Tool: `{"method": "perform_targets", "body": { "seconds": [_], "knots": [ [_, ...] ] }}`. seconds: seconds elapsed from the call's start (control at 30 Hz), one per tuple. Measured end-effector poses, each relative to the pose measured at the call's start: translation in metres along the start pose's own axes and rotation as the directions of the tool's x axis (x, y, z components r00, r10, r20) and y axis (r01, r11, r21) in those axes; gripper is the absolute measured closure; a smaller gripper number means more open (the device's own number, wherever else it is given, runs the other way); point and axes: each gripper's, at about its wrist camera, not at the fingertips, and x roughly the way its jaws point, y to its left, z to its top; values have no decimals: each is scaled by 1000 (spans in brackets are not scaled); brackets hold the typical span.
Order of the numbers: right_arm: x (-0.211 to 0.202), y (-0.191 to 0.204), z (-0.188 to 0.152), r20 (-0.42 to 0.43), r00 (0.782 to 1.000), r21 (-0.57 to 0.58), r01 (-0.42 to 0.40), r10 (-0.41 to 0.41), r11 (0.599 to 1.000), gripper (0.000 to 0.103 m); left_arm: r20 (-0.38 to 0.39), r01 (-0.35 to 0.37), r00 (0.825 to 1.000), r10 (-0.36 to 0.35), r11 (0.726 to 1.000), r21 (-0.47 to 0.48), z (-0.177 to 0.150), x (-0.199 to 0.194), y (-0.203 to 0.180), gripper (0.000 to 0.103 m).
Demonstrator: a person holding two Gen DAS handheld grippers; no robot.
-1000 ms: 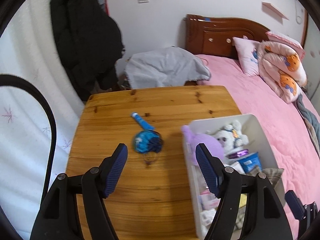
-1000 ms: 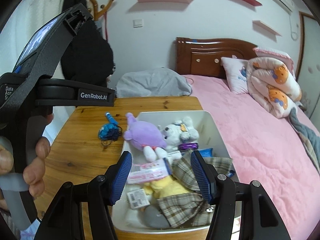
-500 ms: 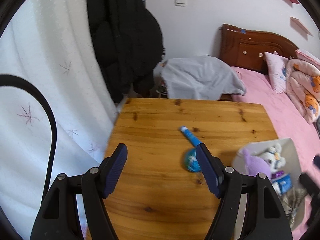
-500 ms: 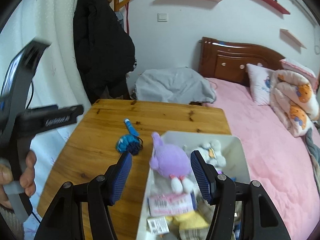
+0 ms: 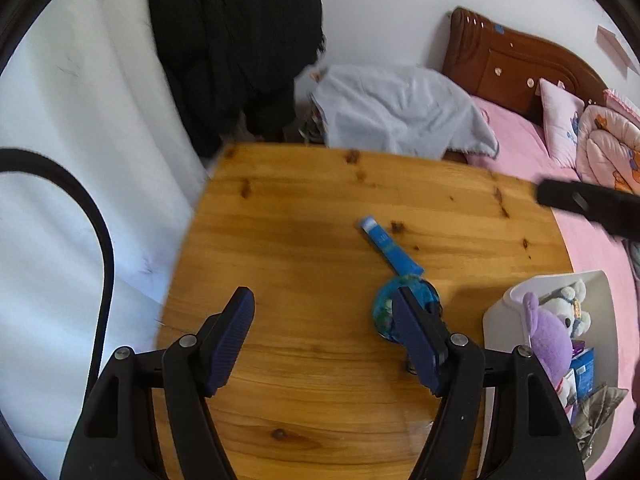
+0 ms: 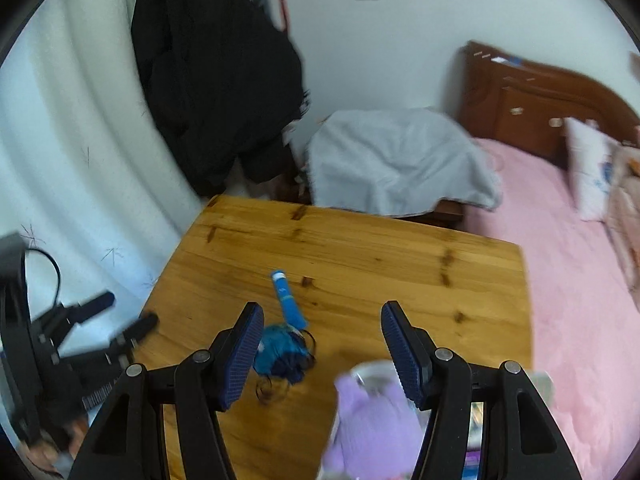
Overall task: Organize objects
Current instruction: 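Grasp the blue-green pouch with the left tool while the right tool grasps the blue tube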
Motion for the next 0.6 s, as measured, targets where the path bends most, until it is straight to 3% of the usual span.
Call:
{"method": "perform_targets", "body": {
  "seconds": [0.2,0.33,0.43,0.6],
  "knots": [
    [83,1,29,-150,987,22,-61,64,998,42,-99,68,993,-72,997,-42,-10,50,-11,28],
    [130,9,30,-245,967,3,-76,74,997,54,-137,95,985,-108,991,-99,-15,79,-12,28],
    [161,14,27,-298,951,5,-82,80,997,59,-150,106,980,-128,984,-144,-18,96,-11,28],
    [196,24,19,-358,928,0,-109,101,994,60,-141,144,974,-178,964,-223,-23,109,-6,28]
  ]
}}
